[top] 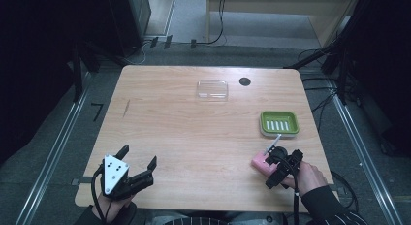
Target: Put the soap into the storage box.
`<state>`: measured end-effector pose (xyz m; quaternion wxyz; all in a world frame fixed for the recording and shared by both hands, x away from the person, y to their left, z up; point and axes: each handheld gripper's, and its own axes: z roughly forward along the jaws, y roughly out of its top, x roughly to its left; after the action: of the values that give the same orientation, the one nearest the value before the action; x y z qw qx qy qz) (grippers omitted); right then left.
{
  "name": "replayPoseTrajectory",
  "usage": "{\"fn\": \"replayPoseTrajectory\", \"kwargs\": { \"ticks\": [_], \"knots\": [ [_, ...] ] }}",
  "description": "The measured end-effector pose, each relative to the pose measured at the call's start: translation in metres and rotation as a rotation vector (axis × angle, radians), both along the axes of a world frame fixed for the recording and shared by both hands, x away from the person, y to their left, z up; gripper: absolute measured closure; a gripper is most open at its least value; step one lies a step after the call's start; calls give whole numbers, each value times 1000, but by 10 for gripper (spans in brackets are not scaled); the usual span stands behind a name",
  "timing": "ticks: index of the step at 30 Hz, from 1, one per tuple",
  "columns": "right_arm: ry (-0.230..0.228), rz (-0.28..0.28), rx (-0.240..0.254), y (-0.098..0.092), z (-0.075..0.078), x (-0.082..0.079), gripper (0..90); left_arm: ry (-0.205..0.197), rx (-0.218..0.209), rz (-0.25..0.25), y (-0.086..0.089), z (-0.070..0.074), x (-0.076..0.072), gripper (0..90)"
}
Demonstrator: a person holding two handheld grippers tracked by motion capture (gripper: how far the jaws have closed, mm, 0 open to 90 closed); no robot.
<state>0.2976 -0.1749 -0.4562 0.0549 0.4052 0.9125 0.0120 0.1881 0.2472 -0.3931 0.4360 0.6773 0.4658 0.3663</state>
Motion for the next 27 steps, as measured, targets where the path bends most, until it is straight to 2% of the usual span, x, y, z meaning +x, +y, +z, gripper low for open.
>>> {"fn": "replayPoseTrajectory", "kwargs": {
  "ticks": [27],
  "knots": [
    [2, 48, 3, 23, -4, 25, 4, -2, -1, -3, 0, 0, 0, 134]
  ]
}}
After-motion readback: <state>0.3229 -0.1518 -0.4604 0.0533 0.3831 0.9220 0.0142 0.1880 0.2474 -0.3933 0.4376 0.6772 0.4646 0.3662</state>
